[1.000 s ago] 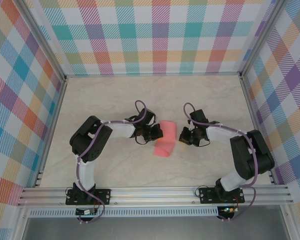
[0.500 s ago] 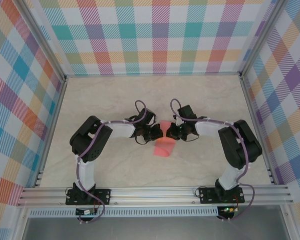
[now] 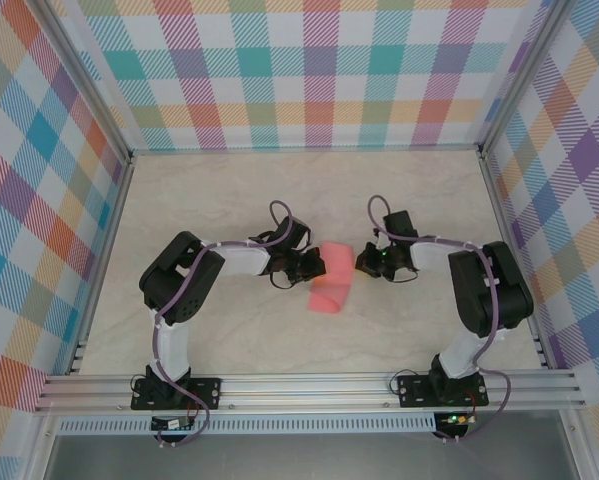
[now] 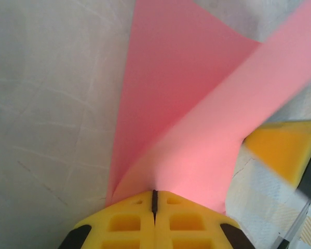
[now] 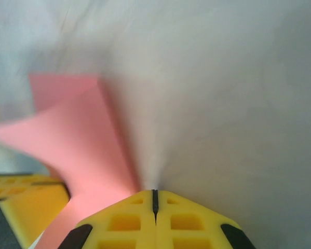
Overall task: Fold a paper plane with a square sheet of paper (pick it up from the middle)
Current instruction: Fold the square sheet of paper in half at the center of the table.
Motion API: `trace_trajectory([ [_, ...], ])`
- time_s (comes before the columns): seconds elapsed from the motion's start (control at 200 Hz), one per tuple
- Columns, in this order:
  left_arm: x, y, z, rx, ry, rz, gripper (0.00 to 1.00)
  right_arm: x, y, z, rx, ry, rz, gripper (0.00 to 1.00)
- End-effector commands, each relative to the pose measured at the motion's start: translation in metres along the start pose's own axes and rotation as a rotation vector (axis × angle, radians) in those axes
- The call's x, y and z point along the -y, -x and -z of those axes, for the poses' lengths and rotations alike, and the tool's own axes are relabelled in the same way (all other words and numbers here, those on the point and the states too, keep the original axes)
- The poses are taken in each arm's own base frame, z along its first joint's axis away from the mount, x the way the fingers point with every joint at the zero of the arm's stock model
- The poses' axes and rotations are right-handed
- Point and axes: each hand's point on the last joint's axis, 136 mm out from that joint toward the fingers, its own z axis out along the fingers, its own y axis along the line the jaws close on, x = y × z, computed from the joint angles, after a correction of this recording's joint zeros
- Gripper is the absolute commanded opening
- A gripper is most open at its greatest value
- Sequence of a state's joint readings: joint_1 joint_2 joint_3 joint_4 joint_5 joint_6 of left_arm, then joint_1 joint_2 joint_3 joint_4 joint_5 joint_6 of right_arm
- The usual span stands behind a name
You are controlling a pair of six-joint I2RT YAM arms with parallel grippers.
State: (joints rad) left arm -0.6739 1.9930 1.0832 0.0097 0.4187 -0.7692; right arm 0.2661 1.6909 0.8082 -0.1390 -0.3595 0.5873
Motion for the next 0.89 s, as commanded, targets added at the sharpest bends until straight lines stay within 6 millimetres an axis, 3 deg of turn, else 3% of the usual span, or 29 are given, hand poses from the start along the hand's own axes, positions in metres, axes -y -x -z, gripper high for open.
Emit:
trace_trajectory([
  [0.0,-0.153,-0.078,-0.008,-0.191,0.512,0.167,0.00,-0.014,0.015,0.021,0.070,0.032,0.025,0.00],
  [0.085,-0.153,-0.078,-0.008,-0.193,0.512,0.167,0.00,-0.040,0.010,0.023,0.061,0.101,0.081,0.00],
  [0.175,-0.152,-0.077,-0.008,-0.191,0.511,0.166,0.00,-0.063,-0.005,0.013,0.018,0.137,0.147,0.00],
  [0.355,-0.156,-0.079,-0.008,-0.192,0.520,0.170,0.00,-0.073,-0.017,-0.017,-0.057,0.142,0.156,0.00],
  [0.605,-0.161,-0.084,-0.006,-0.198,0.532,0.177,0.00,-0.040,0.003,-0.041,-0.049,0.037,0.083,0.00],
  [0.79,-0.162,-0.086,-0.004,-0.202,0.533,0.177,0.00,0.000,0.041,-0.031,0.042,-0.020,-0.028,0.00],
  [0.89,-0.163,-0.087,-0.004,-0.203,0.537,0.177,0.00,0.008,0.059,-0.019,0.089,-0.043,-0.049,0.00],
])
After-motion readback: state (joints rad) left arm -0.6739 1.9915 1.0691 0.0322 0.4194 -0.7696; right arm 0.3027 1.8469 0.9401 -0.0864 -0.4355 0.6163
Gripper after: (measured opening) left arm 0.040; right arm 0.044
